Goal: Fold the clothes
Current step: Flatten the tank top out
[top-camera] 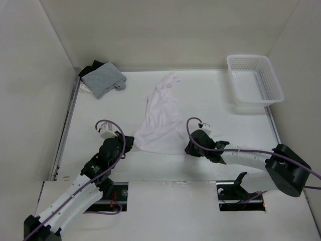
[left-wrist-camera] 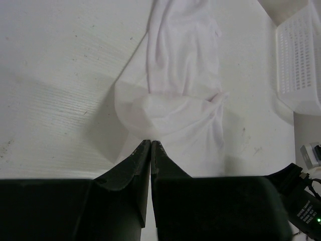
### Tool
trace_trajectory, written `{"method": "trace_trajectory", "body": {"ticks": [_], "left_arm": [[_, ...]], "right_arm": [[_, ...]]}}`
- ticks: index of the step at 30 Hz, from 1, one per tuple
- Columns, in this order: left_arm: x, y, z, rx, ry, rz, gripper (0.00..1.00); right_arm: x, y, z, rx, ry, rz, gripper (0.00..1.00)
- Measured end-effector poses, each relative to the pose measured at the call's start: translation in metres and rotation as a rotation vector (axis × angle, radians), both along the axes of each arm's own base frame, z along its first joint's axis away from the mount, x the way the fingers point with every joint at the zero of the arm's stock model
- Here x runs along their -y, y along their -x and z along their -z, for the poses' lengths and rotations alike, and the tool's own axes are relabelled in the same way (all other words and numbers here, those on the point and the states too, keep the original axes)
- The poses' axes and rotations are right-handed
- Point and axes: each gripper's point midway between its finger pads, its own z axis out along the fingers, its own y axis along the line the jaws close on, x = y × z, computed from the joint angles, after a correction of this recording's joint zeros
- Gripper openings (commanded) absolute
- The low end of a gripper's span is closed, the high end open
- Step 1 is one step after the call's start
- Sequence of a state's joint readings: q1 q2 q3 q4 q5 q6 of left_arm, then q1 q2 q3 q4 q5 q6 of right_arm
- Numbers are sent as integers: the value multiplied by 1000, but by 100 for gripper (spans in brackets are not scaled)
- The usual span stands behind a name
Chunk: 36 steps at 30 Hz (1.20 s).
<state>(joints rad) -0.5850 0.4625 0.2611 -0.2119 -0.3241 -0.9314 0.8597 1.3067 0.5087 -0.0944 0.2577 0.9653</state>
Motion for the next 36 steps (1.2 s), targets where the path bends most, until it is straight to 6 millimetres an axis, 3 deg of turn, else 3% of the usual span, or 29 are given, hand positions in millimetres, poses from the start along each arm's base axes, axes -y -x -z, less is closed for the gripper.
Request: {"method": "trace_trajectory", "body": {"ticks": [3, 7, 11, 13, 15, 18, 21, 25, 28, 30, 33, 36], "left_arm": [[0, 0, 0, -1, 0, -2, 3], [0, -1, 0, 1, 0, 0, 3], [-2, -2, 0, 4, -4, -6, 3], [-3, -2, -1, 6, -8, -8, 3], [-4, -4, -8, 21, -13, -8, 2], [-5, -12, -44, 86, -4, -13, 2], [-7, -19, -112, 220, 36, -25, 2], [-23, -11, -234, 467, 123, -73, 2], [-45, 12, -327, 674, 205, -121, 2], [-61, 32, -380, 800, 255, -154, 2], [-81, 58, -440, 948, 309, -195, 2], [-88, 67, -475, 1027, 326, -213, 2]], "right_arm": [[-5, 1, 1, -13, -11, -13, 27], [-12, 1, 2, -29, -27, -28, 13], [-9, 2, 1, -27, -25, -11, 5], [-5, 4, -8, -3, -26, -3, 4], [-3, 5, -35, 63, -59, 0, 4], [3, 6, -94, 189, -128, 0, 4], [13, 5, -181, 346, -203, 5, 4], [33, 18, -322, 578, -310, -11, 5], [55, 35, -428, 754, -402, -20, 5], [74, 44, -484, 849, -450, -10, 5], [96, 48, -543, 966, -462, 7, 6], [97, 42, -573, 1048, -413, 19, 6]]}}
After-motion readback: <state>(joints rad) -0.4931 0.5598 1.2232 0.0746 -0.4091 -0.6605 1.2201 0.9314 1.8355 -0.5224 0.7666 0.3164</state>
